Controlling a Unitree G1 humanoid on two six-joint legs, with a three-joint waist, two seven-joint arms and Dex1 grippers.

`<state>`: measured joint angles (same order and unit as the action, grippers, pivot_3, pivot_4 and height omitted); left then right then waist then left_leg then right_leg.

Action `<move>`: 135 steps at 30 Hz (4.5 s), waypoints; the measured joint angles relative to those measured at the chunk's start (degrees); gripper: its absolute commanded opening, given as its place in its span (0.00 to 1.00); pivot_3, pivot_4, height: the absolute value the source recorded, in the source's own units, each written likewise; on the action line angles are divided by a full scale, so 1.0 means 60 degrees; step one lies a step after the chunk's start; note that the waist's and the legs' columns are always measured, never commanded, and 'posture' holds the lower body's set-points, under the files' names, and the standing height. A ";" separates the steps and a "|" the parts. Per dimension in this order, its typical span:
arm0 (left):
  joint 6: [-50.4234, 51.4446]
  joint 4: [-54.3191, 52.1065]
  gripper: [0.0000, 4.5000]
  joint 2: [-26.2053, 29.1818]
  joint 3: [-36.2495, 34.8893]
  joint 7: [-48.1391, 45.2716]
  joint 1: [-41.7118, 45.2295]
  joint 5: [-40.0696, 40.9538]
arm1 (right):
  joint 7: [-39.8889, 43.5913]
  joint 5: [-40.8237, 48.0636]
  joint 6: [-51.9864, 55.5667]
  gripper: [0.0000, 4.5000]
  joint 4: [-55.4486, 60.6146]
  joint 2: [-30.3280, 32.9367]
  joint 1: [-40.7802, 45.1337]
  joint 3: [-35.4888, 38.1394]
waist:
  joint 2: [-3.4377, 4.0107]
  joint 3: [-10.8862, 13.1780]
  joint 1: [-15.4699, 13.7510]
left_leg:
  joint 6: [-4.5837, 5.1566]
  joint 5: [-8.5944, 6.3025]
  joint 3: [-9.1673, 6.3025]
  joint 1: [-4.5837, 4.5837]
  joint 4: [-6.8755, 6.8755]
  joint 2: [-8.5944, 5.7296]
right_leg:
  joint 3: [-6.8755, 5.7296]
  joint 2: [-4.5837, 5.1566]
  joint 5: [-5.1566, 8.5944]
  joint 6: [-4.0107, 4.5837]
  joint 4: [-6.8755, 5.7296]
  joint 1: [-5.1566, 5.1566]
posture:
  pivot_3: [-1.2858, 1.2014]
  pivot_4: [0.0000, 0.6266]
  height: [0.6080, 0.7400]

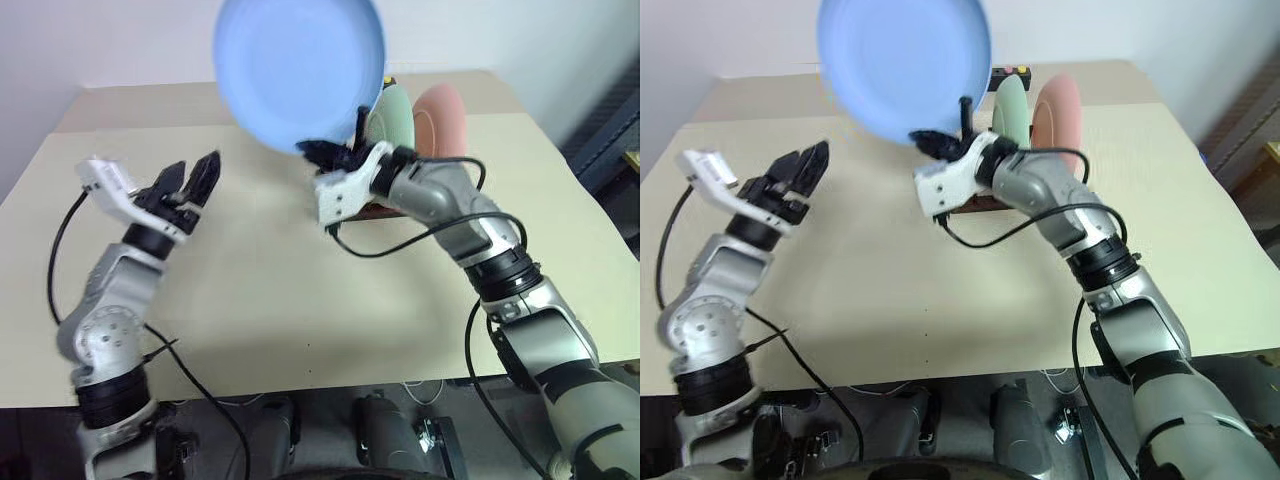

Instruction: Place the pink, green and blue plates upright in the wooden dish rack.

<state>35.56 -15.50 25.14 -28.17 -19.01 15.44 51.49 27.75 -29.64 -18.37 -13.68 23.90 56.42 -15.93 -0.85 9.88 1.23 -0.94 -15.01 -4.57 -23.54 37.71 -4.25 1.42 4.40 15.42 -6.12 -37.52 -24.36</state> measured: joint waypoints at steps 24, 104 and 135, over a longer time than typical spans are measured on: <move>-0.2227 -0.1642 0.99 0.2082 0.1129 -0.4814 -0.1142 -0.0872 | 0.0061 1.5148 1.2206 0.00 0.0400 -0.1772 -0.0323 0.6653 | 0.0043 0.0016 -0.0011 | 0.0047 -0.0024 -0.0006 0.0008 -0.0090 -0.0002 | 0.0003 0.0029 -0.0012 0.0019 0.0036 -0.0013 | 0.52 0.24 1.00; -0.1897 -0.1939 1.00 0.2519 0.2701 -0.5391 -0.0057 -0.1462 | 0.3955 0.9733 0.7656 0.99 0.1810 0.2584 -0.5058 0.3987 | 0.0053 0.0013 -0.0102 | 0.0058 -0.0029 0.0002 0.0016 -0.0067 0.0002 | 0.0000 0.0025 -0.0013 0.0018 0.0052 0.0016 | 0.52 0.24 1.00; -0.1937 -0.1951 1.00 0.2482 0.2671 -0.5237 -0.0280 -0.1631 | 0.4497 0.9136 0.6976 0.99 0.1301 0.2552 -0.4426 0.3992 | 0.0053 0.0013 -0.0114 | 0.0058 -0.0029 0.0002 0.0016 -0.0062 0.0001 | -0.0001 0.0026 -0.0013 0.0017 0.0051 0.0019 | 0.52 0.24 1.00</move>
<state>23.93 -27.21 40.03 -12.14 -50.44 13.77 41.70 54.74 25.18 23.49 -5.88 39.21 29.86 8.02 -0.53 9.95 0.54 -0.59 -15.19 -4.56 -23.44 37.34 -4.25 1.41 4.56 15.35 -6.01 -37.21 -24.25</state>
